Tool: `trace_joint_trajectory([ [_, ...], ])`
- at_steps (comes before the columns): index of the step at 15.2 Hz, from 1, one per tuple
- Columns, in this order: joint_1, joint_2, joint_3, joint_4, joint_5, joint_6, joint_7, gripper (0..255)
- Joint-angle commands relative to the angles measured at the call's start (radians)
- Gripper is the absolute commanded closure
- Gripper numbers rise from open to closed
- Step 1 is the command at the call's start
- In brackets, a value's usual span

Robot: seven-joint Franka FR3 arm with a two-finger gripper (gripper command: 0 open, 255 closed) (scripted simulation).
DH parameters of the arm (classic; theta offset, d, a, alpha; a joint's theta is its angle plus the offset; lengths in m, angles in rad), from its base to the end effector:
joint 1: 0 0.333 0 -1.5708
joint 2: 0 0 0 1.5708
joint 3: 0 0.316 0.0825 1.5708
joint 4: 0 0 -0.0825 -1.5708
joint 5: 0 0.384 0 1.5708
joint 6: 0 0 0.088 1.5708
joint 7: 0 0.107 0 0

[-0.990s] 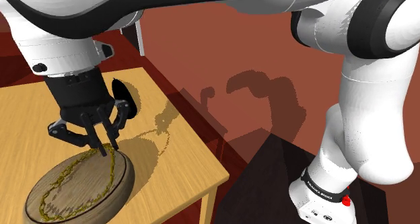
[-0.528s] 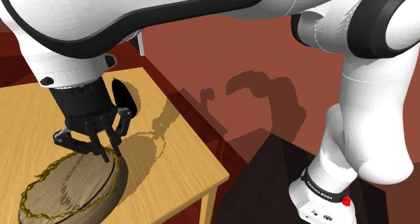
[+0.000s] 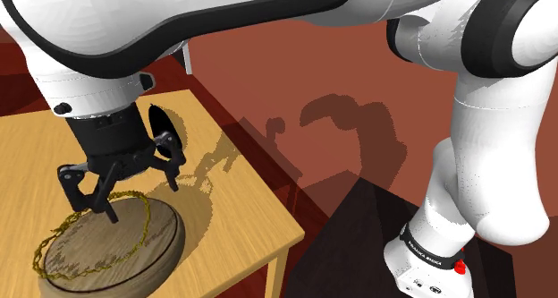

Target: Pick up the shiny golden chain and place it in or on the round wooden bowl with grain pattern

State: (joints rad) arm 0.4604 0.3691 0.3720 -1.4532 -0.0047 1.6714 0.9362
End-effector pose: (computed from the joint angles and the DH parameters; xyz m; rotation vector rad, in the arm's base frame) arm 0.4634 0.4578 0.4771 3.1075 -0.1830 -0.2793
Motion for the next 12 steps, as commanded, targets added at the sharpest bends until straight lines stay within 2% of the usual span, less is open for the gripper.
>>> trace_joint_trajectory([
  [1,0.000,0.000,0.000,0.000,0.000,0.000,0.000,0],
  [5,0.012,0.037,-0.001,0.180,-0.011,-0.144,0.006,0],
  [12,0.012,0.037,-0.001,0.180,-0.011,-0.144,0.006,0],
])
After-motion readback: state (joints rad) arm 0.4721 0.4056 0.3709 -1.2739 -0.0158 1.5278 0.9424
